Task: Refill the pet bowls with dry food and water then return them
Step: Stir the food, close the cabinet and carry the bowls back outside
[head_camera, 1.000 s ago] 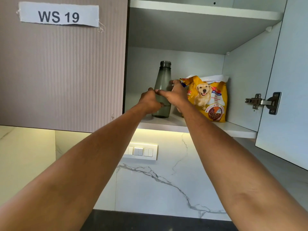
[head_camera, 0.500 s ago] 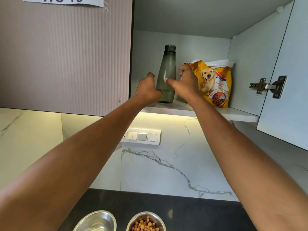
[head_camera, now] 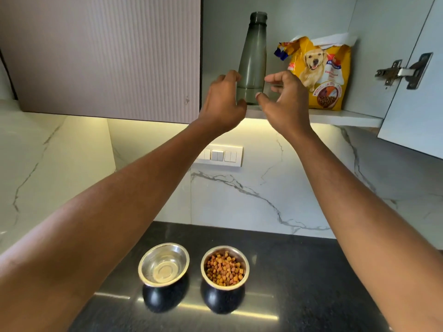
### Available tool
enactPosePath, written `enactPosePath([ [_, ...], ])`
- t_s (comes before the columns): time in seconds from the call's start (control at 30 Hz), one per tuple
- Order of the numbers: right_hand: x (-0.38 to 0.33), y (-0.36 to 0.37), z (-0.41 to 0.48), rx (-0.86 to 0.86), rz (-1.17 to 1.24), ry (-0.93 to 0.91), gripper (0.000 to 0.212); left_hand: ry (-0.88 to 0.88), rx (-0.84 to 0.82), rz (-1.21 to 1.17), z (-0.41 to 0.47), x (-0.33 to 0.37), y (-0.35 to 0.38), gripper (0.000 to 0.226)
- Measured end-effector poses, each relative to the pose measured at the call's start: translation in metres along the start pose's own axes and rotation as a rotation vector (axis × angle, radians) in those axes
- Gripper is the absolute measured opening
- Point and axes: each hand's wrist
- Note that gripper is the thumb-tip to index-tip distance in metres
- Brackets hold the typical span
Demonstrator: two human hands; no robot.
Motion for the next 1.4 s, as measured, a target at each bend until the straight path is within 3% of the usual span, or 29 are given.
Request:
enactPosePath([
  [0.17, -0.024, -0.010, -0.049, 0.044, -0.023, -0.008, 0.034, 0.042, 0.049, -0.022, -0.042, -0.005, -0.012, 0.046],
  [0.4, -0.056, -0.028, -0.131, 0.019, -0.025, 0.173, 0.020, 0.055, -0.075, -0.082, -0.122, -0.044, -0.021, 0.042],
  [0.77, -0.044, 0.000, -0.327, -0.439, -0.034, 0.692, 0.011, -0.376, -0.408, -0.031, -0.257, -0.169, 0.006, 0.038],
  [0.9, -0.018, 0.018, -0.387, -0.493, -0.022, 0.930, 0.014, -0.599, -0.489, 0.006, -0.311, -0.220, 0.032, 0.028],
  [1.1, 0.028, 0.047, -0.426, -0.537, 0.071, 1.310, 0.028, -0.803, -0.603, 0.106, -0.366, -0.276, 0.078, 0.021],
  [1.27, 0.054, 0.080, -0.437, -0.547, 0.140, 1.416, 0.027, -0.901, -0.698, 0.108, -0.376, -0.294, 0.112, 0.023],
  [1.4, 0.072, 0.094, -0.443, -0.566, 0.125, 1.385, 0.020, -0.910, -0.720, 0.139, -0.381, -0.299, 0.138, 0.025],
])
Point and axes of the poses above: each hand's wrist, its own z-axis towards the middle knuckle, its own y-axis out of the palm, x = y × z, and after that the axes turned 15 degrees about -y, right-handed
